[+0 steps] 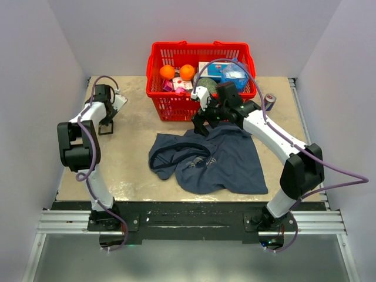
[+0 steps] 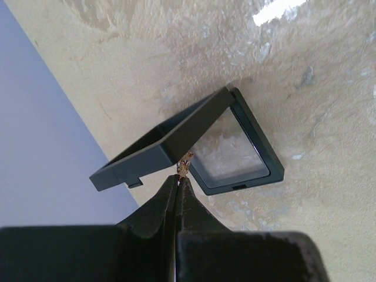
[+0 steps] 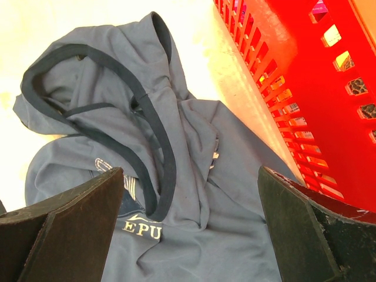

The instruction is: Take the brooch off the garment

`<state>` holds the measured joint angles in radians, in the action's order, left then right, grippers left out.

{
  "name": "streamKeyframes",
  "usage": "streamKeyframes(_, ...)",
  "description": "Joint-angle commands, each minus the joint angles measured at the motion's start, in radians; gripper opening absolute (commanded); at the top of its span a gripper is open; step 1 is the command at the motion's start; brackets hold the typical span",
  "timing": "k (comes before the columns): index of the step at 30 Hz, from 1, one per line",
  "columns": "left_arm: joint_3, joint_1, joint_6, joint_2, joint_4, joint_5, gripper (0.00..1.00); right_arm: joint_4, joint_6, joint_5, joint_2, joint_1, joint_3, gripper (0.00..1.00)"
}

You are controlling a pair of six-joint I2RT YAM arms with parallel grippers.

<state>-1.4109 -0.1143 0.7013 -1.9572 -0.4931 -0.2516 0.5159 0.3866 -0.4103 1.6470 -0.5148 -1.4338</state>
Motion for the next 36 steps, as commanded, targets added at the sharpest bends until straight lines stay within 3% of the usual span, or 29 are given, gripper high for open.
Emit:
streamKeyframes(1, -0.054, 0.019, 0.021, -0.009, 0.03, -0.02, 0.0, -0.001, 0.012, -0.015, 0.002, -0.001, 0.0, 0.99)
streamKeyframes(14, 0.0, 0.048, 0.118, -0.011, 0.108, -0.104, 0.0, -0.004, 0.014, -0.01, 0.016, -0.001, 0.003, 0.99)
streamKeyframes(34, -0.003, 0.056, 0.072, -0.054, 0.082, -0.089, 0.0, -0.007, 0.014, -0.008, 0.03, -0.001, 0.003, 0.99)
streamKeyframes(35, 0.0, 0.061, 0.07, -0.054, 0.077, -0.09, 0.0, -0.007, 0.014, -0.01, 0.033, 0.001, 0.003, 0.99)
streamKeyframes(36, 0.003, 0.062, 0.067, -0.057, 0.073, -0.095, 0.07, -0.007, 0.012, -0.01, 0.033, 0.001, 0.003, 0.99)
